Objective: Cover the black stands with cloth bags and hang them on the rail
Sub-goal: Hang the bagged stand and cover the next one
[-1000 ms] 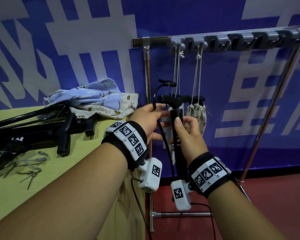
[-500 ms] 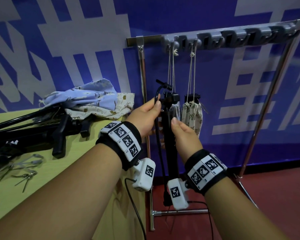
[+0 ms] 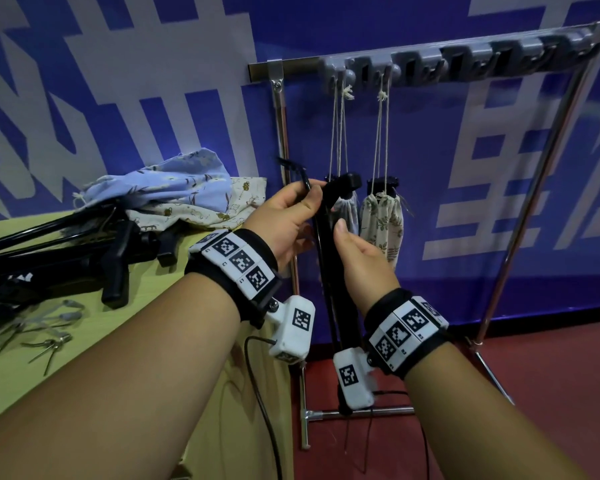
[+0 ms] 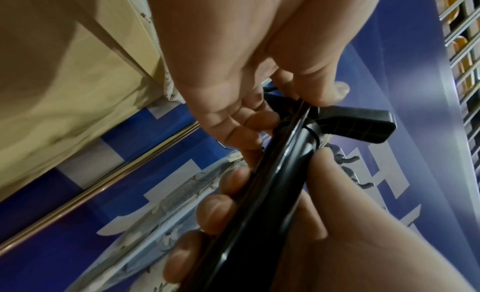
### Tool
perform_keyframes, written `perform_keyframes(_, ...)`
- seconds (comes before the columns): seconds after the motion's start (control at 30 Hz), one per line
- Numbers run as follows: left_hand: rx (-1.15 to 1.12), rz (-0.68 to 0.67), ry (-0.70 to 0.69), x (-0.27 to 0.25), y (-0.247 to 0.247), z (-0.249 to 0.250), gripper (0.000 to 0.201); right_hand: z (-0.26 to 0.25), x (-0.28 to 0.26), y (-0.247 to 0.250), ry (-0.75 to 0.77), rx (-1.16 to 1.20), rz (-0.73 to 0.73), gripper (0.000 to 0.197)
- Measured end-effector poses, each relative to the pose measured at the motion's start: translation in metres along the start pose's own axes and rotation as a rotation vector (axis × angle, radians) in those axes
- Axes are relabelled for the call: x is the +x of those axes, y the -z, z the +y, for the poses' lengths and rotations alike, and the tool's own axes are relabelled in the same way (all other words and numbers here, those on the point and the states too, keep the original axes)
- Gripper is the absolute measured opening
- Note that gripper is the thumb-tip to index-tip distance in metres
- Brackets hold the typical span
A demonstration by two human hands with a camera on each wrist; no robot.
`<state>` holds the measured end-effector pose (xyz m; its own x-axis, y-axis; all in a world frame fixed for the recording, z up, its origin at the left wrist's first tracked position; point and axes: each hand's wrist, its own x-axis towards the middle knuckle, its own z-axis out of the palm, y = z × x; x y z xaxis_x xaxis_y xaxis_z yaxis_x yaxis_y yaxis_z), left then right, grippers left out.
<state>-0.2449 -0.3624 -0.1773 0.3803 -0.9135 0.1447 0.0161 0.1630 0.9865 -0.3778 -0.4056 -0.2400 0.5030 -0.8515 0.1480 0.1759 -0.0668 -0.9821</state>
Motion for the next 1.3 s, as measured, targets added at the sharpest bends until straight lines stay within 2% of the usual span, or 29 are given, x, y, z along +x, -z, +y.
perform_keyframes(0.2,-0.089,-0.008,0.057,0.001,0.003,0.0,0.014,0.005,0.003,0.001,0.007,-0.01,-0.022,0.045)
perform_keyframes(0.43,-0.094,0.066,0.074,0.004,0.002,-0.004,0.027,0.003,0.002,-0.001,-0.024,-0.071,-0.051,0.046)
perform_keyframes(0.57,-0.061,0.074,0.057,0.003,-0.003,-0.006,0.03,0.004,0.006,-0.002,0.044,-0.16,-0.06,0.034)
perform_keyframes(0.6,-0.041,0.062,0.059,0.002,-0.004,-0.006,0.029,0.004,0.007,-0.004,0.055,-0.151,-0.055,0.039)
perform_keyframes(0.67,-0.008,0.037,0.069,0.0,-0.006,-0.006,0.029,0.006,0.011,-0.004,0.048,-0.13,-0.031,0.064)
perform_keyframes(0.7,0.002,0.029,0.077,0.0,-0.007,-0.004,0.03,0.006,0.013,-0.003,0.053,-0.129,-0.027,0.068)
perform_keyframes(0.8,0.045,0.031,0.109,-0.001,-0.007,-0.003,0.028,0.009,0.016,0.003,0.049,-0.199,-0.022,0.052)
perform_keyframes(0.93,0.105,0.055,0.185,0.0,-0.008,-0.004,0.007,0.01,0.019,0.01,-0.007,-0.241,-0.083,0.037)
perform_keyframes(0.97,0.123,0.06,0.206,-0.001,-0.009,-0.005,0.003,0.008,0.018,0.011,-0.009,-0.261,-0.117,0.045)
perform_keyframes(1.07,0.211,0.028,0.265,-0.003,-0.007,-0.006,0.015,0.0,0.013,0.014,0.018,-0.172,-0.196,0.099)
perform_keyframes(1.1,0.241,0.007,0.279,-0.004,-0.006,-0.007,0.017,-0.003,0.014,0.017,0.004,-0.092,-0.199,0.104)
perform_keyframes(1.17,0.272,-0.031,0.303,-0.006,-0.006,-0.007,0.009,-0.012,0.016,0.022,-0.038,0.004,-0.165,0.1)
perform_keyframes(1.3,0.342,-0.069,0.359,-0.01,-0.009,-0.007,0.011,-0.019,0.025,0.026,-0.043,-0.153,-0.027,0.096)
